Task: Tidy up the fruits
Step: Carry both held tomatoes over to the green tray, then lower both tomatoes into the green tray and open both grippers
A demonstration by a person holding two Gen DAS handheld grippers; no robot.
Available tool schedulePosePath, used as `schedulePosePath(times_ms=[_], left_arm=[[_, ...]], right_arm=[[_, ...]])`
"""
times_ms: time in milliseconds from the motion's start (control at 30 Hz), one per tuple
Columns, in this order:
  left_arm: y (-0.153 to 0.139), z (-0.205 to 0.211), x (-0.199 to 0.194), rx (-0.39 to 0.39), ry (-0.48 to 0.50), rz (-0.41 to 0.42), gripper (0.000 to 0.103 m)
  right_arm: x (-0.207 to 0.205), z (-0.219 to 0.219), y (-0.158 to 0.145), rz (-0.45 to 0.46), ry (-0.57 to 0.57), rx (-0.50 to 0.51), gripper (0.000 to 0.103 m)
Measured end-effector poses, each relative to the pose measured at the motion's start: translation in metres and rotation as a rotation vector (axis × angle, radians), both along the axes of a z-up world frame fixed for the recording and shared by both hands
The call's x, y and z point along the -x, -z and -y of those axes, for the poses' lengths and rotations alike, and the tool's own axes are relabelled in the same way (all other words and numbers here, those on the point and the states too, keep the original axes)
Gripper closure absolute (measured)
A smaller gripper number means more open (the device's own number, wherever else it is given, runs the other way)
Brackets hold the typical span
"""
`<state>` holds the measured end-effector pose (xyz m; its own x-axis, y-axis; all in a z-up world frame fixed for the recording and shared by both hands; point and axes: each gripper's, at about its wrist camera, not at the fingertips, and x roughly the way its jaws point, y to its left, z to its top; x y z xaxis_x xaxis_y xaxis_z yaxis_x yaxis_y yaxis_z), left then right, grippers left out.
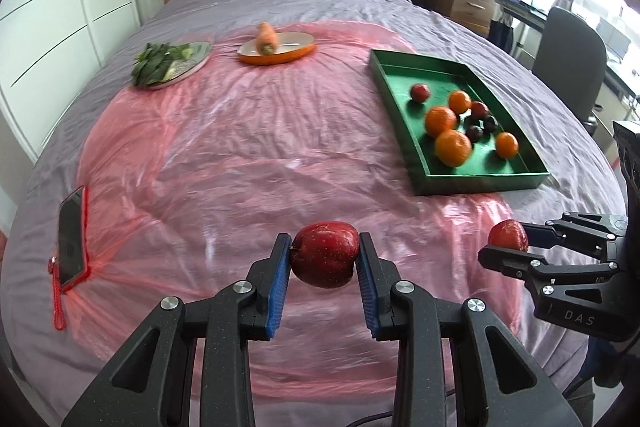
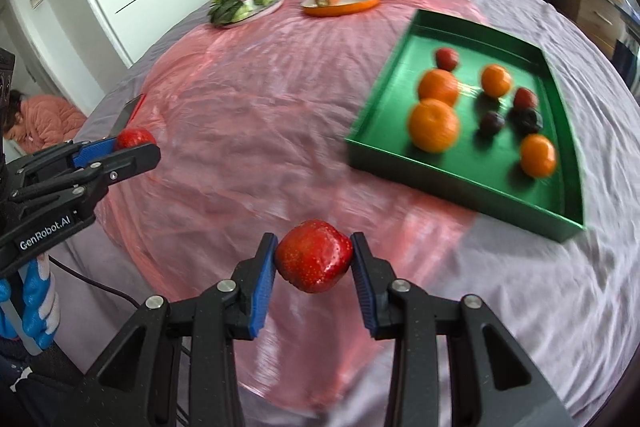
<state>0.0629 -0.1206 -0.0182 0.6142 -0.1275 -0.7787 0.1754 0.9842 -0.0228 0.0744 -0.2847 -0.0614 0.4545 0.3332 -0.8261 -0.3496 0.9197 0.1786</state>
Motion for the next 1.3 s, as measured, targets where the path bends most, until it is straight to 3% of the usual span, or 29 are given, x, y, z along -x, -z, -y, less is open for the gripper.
schedulePosePath(times_ms=[533,733,1300], left_arm=[[-0.006,0.084,-0.049,-0.01,0.138,-0.021,0.075],[-0.011,0.105,-0.09,0.008,0.139,-0.003,0.075],[0.001,0.161,-0.18,-0.046,0.158,0.066,0.075]], right_arm=[[-0.024,0.094,-0.012,0.057,0.136,0.007,0.041],[-0.055,0.103,-0.016,0.093,0.137,0.003,0.041],[-0.103,0.11,0.026,0.068,0.154,-0.057,0.041]])
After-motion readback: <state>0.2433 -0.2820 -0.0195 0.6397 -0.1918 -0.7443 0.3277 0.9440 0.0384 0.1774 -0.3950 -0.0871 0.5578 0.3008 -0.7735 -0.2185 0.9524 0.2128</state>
